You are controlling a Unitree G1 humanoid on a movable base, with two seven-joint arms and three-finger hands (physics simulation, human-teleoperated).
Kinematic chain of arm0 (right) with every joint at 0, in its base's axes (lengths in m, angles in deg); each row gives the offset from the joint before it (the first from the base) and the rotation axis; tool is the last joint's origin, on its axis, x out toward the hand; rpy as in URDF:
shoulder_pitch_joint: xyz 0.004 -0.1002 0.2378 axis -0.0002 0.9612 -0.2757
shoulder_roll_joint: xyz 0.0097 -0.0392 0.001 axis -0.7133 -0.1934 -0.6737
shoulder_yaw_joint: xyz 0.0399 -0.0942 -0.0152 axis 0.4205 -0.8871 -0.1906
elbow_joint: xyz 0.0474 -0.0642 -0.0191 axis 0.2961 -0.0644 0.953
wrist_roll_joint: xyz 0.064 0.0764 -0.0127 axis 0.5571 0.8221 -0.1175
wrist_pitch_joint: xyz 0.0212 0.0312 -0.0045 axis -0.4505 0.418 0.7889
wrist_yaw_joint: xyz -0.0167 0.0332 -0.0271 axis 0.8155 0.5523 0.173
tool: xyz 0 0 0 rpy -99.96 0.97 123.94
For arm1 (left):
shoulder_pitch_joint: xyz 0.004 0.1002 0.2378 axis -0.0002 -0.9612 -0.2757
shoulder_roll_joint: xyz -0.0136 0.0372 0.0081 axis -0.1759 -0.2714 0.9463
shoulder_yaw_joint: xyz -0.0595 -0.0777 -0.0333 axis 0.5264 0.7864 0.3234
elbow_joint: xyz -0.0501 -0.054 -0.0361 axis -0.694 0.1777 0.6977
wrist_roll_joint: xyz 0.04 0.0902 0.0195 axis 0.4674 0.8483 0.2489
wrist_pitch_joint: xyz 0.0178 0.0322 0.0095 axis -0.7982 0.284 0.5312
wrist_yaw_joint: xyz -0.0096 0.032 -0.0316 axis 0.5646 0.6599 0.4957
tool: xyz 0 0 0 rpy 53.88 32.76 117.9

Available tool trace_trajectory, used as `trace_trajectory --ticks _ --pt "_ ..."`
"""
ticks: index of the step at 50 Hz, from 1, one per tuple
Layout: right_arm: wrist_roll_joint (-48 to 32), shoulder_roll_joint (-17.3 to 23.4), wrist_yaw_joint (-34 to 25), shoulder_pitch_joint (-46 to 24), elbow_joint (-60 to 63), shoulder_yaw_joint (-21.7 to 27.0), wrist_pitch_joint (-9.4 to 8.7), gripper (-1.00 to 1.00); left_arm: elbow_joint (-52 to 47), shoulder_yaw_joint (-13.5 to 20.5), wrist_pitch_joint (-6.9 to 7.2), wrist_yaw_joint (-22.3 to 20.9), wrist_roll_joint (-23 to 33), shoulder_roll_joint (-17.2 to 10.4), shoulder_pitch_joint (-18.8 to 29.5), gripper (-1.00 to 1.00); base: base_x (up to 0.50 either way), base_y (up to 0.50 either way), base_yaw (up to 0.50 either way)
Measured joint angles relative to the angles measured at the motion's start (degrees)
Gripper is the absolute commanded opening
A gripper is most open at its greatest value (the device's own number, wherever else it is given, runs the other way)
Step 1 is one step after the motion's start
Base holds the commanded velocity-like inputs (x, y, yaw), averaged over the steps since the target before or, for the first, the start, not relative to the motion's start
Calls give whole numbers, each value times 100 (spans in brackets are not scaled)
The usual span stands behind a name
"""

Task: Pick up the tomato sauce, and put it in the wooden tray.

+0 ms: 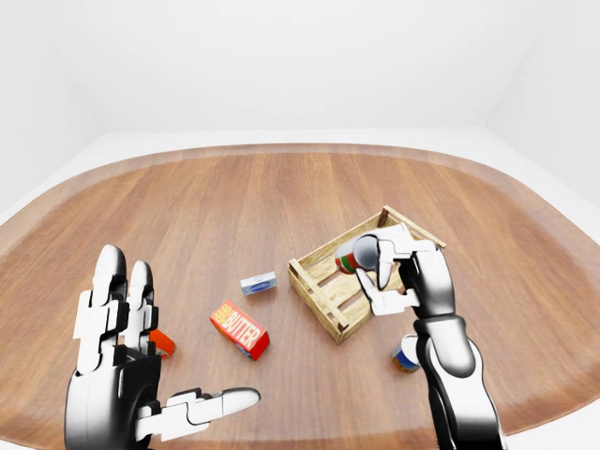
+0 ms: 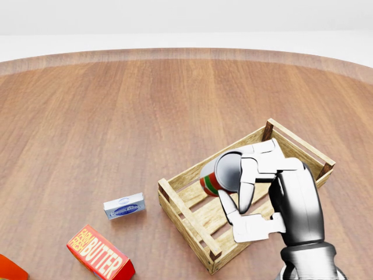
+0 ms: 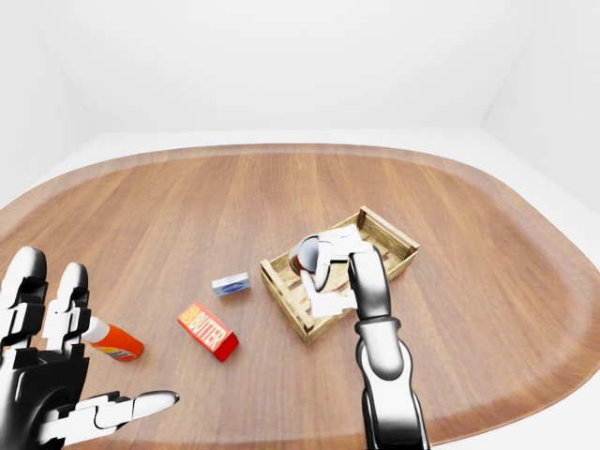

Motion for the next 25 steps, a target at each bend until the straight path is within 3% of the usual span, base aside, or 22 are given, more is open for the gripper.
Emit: trace_trajectory --ticks 25 --pt "-142 18 458 -1527 -1471 351 0 -100 -17 8 30 -10 5 11 16 100 0 0 0"
